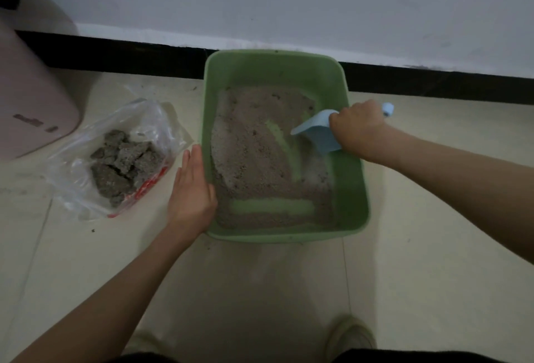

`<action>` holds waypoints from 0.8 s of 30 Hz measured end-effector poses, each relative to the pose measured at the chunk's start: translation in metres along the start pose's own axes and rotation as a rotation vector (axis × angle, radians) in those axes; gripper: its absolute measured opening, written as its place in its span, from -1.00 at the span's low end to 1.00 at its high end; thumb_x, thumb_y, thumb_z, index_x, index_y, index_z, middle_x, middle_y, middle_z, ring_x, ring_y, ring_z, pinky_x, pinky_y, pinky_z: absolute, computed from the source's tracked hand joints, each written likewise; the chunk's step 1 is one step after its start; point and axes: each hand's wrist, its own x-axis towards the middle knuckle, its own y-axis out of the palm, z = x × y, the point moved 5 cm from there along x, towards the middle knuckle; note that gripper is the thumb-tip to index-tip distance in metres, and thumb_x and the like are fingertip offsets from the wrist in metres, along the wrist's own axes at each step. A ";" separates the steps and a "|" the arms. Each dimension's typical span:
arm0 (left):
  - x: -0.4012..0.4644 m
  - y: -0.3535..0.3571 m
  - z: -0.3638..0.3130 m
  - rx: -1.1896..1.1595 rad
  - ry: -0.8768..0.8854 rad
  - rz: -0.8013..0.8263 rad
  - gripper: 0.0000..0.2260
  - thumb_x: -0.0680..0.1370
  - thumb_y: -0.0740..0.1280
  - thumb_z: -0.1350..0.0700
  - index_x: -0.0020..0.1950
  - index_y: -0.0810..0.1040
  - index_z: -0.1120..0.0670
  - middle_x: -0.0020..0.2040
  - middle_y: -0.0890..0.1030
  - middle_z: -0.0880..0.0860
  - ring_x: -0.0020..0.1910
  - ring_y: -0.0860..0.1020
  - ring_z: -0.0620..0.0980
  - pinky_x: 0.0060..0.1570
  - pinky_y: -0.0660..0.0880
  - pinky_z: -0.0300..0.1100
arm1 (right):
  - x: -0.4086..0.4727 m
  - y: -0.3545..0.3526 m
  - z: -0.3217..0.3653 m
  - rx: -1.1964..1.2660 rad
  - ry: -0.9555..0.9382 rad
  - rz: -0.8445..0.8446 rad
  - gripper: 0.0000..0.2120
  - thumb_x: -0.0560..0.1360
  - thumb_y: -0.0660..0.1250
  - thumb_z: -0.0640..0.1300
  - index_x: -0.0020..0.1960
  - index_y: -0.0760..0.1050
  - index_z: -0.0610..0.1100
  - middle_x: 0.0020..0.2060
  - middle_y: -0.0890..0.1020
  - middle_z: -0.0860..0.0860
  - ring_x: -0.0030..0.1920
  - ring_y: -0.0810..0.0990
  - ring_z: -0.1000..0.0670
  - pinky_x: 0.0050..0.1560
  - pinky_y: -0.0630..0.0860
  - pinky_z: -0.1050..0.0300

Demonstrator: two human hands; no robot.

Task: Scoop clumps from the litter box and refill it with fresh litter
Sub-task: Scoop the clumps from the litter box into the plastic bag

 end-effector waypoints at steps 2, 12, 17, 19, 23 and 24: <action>0.000 0.000 -0.001 -0.002 0.000 0.000 -0.37 0.53 0.12 0.30 0.53 -0.11 0.19 0.54 -0.02 0.15 0.53 -0.08 0.04 0.49 -0.07 -0.09 | -0.003 0.006 0.010 -0.066 -0.047 0.007 -0.87 0.56 0.14 -0.24 -0.02 0.41 -0.05 0.09 0.56 0.01 0.11 0.55 -0.04 -0.10 0.23 0.11; -0.001 0.000 -0.001 -0.032 -0.003 -0.001 -0.39 0.55 0.10 0.29 0.53 -0.12 0.17 0.54 -0.03 0.16 0.53 -0.08 0.04 0.49 -0.09 -0.10 | -0.039 -0.001 0.043 0.043 -0.264 0.206 -0.83 0.51 0.28 -0.06 0.02 0.52 -0.13 -0.16 0.53 0.00 -0.17 0.53 -0.01 -0.27 0.38 0.16; -0.001 0.001 0.000 -0.042 -0.007 0.002 -0.39 0.55 0.10 0.29 0.53 -0.12 0.19 0.54 -0.03 0.17 0.53 -0.09 0.04 0.50 -0.08 -0.08 | -0.030 -0.023 0.011 0.241 -0.165 0.220 -0.77 0.49 0.16 -0.21 -0.34 0.37 -0.19 -0.42 0.47 -0.03 -0.44 0.39 0.03 -0.40 0.34 0.21; 0.000 0.002 0.001 -0.042 -0.012 0.003 -0.39 0.55 0.10 0.29 0.53 -0.13 0.18 0.54 -0.04 0.17 0.53 -0.10 0.04 0.50 -0.08 -0.09 | -0.029 -0.023 0.009 0.147 -0.125 0.162 -0.78 0.50 0.17 -0.18 -0.32 0.36 -0.15 -0.40 0.42 0.01 -0.42 0.36 0.04 -0.42 0.29 0.21; 0.001 0.003 0.003 -0.045 -0.008 0.002 -0.38 0.54 0.11 0.29 0.53 -0.12 0.18 0.54 -0.03 0.17 0.53 -0.09 0.05 0.50 -0.05 -0.06 | -0.032 -0.012 0.021 0.028 -0.138 0.200 -0.81 0.55 0.18 -0.11 -0.22 0.31 -0.13 -0.36 0.35 0.02 -0.38 0.33 0.06 -0.22 0.34 0.18; 0.001 0.004 0.003 -0.048 -0.007 0.003 -0.38 0.54 0.12 0.30 0.53 -0.12 0.18 0.54 -0.03 0.17 0.53 -0.09 0.05 0.50 -0.05 -0.06 | -0.034 -0.010 0.024 0.031 -0.150 0.216 -0.84 0.55 0.18 -0.11 -0.19 0.31 -0.12 -0.36 0.34 0.02 -0.35 0.35 0.06 -0.17 0.36 0.16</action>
